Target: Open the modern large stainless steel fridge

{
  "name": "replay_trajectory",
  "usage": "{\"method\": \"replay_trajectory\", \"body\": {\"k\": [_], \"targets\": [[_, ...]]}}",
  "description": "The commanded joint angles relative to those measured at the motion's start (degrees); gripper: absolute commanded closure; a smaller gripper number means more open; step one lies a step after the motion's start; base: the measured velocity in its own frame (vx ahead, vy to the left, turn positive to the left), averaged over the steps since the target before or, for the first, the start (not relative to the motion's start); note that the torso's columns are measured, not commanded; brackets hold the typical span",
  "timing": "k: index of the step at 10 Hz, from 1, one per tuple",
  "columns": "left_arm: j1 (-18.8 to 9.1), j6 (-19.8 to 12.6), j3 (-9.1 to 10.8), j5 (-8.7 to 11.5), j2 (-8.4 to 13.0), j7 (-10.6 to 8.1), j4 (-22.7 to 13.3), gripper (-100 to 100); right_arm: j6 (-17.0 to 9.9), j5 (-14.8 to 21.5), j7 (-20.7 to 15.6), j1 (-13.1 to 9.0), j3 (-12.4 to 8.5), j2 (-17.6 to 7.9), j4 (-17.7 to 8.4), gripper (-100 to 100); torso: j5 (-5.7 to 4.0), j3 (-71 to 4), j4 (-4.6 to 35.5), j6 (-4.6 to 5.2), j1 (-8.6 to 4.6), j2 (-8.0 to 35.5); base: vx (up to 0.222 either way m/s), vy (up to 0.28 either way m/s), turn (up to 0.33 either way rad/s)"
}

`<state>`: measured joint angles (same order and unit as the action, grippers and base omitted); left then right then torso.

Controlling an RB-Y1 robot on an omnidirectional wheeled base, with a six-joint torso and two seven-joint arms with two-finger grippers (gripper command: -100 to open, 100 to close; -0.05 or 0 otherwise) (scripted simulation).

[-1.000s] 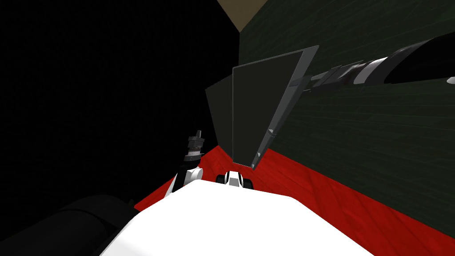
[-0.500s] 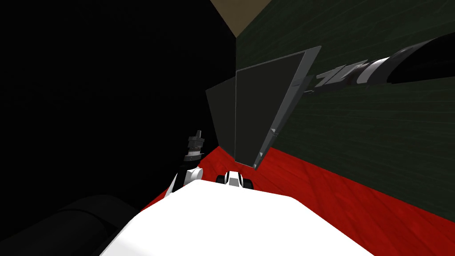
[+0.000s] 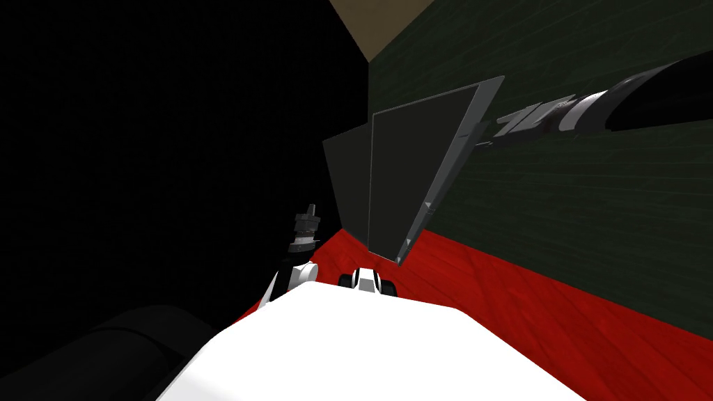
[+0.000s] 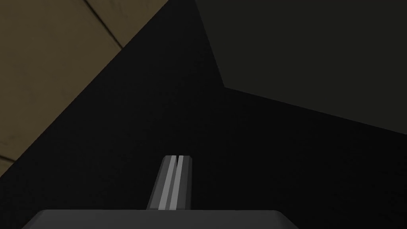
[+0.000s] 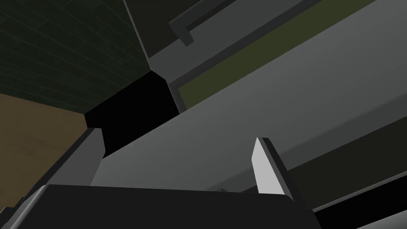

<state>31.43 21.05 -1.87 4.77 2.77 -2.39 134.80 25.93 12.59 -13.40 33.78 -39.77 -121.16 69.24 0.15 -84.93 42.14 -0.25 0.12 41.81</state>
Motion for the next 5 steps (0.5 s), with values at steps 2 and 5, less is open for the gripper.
{"method": "replay_trajectory", "body": {"k": [2, 5], "targets": [[0.0, 0.0, 0.0, 0.0, 0.0, 0.0, 0.0, 0, 1.35, -0.4, 3.6, -1.06, -0.77, -4.45, -1.66, -100, -0.1, 0.21, 0.07, 0.11, -0.07, 0.28, 0.04, -0.045, -0.11], [0.0, 0.0, 0.0, 0.0, 0.0, 0.0, 0.0, 0, 1.29, -0.57, 5.28, -1.42, -0.98, -6.52, -1.89, -100, -0.1, 0.36, 0.14, 0.19, -0.04, 0.48, 0.04, -0.044, -0.111]]}}
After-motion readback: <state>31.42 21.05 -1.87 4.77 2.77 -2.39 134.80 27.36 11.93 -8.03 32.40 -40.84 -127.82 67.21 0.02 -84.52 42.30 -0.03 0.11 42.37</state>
